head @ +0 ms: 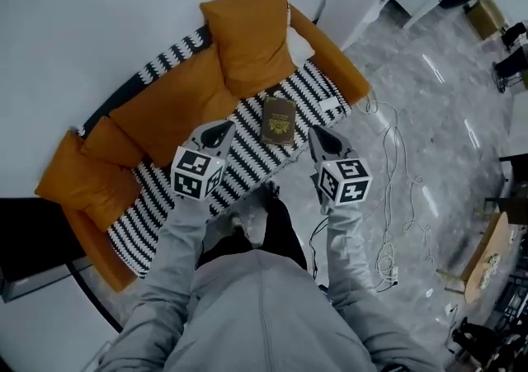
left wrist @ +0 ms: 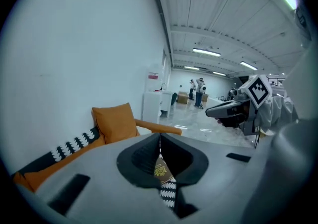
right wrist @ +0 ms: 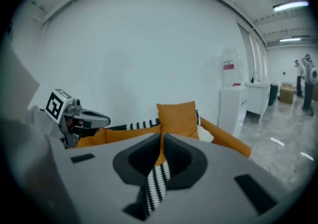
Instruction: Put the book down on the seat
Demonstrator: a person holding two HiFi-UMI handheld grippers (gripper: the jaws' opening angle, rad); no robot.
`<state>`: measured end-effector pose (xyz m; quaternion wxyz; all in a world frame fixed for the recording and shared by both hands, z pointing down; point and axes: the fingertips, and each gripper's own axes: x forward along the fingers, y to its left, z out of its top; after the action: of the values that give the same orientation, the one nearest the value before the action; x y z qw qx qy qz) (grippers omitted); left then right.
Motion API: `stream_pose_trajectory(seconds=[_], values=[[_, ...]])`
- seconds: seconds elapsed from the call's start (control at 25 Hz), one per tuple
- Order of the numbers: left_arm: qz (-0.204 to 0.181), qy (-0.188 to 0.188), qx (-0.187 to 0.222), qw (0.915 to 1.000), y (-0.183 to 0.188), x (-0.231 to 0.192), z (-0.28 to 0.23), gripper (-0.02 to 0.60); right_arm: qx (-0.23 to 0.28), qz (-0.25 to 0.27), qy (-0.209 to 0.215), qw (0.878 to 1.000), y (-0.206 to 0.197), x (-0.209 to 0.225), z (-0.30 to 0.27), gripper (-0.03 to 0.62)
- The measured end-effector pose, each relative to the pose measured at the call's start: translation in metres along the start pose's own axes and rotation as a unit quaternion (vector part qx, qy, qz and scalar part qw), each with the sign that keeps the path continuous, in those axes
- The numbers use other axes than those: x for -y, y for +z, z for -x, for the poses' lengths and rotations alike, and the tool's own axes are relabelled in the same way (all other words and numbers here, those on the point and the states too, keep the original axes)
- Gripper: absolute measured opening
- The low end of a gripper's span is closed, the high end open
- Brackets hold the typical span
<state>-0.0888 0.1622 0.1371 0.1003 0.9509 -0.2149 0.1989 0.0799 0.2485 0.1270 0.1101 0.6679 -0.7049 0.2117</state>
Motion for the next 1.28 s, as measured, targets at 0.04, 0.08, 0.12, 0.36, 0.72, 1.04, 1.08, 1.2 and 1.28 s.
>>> stream_pose_trajectory(seconds=[0.04, 0.08, 0.12, 0.36, 0.72, 1.04, 1.08, 1.2, 1.28], values=[[-0.012, -0.004, 0.004, 0.9999, 0.006, 0.002, 0.005, 0.026, 0.007, 0.008, 0.001, 1.0, 0.008, -0.006, 0.007, 0.041], [-0.024, -0.007, 0.007, 0.9997, 0.011, 0.003, 0.009, 0.026, 0.015, 0.014, -0.001, 1.0, 0.016, -0.012, 0.013, 0.041], [-0.035, -0.01, 0.011, 0.9993, 0.018, 0.005, 0.014, 0.026, 0.022, 0.019, -0.003, 1.0, 0.024, -0.017, 0.02, 0.04], [-0.087, -0.014, 0.057, 0.9945, 0.073, 0.017, 0.05, 0.026, 0.068, 0.004, -0.007, 0.998, 0.066, -0.039, 0.063, 0.034], [-0.135, -0.015, 0.124, 0.983, 0.134, 0.041, 0.102, 0.026, 0.135, 0.05, -0.002, 0.99, 0.136, -0.08, 0.123, 0.034], [-0.184, -0.012, 0.176, 0.9668, 0.179, 0.062, 0.154, 0.026, 0.177, 0.119, -0.001, 0.977, 0.174, -0.118, 0.161, 0.034], [-0.189, -0.014, 0.182, 0.965, 0.183, 0.066, 0.16, 0.026, 0.179, 0.125, 0.001, 0.976, 0.176, -0.123, 0.165, 0.034], [-0.197, -0.02, 0.195, 0.9606, 0.191, 0.076, 0.176, 0.026, 0.189, 0.142, 0.007, 0.972, 0.183, -0.137, 0.18, 0.034], [-0.207, -0.026, 0.198, 0.9576, 0.195, 0.083, 0.183, 0.026, 0.197, 0.147, 0.01, 0.969, 0.187, -0.143, 0.188, 0.034]])
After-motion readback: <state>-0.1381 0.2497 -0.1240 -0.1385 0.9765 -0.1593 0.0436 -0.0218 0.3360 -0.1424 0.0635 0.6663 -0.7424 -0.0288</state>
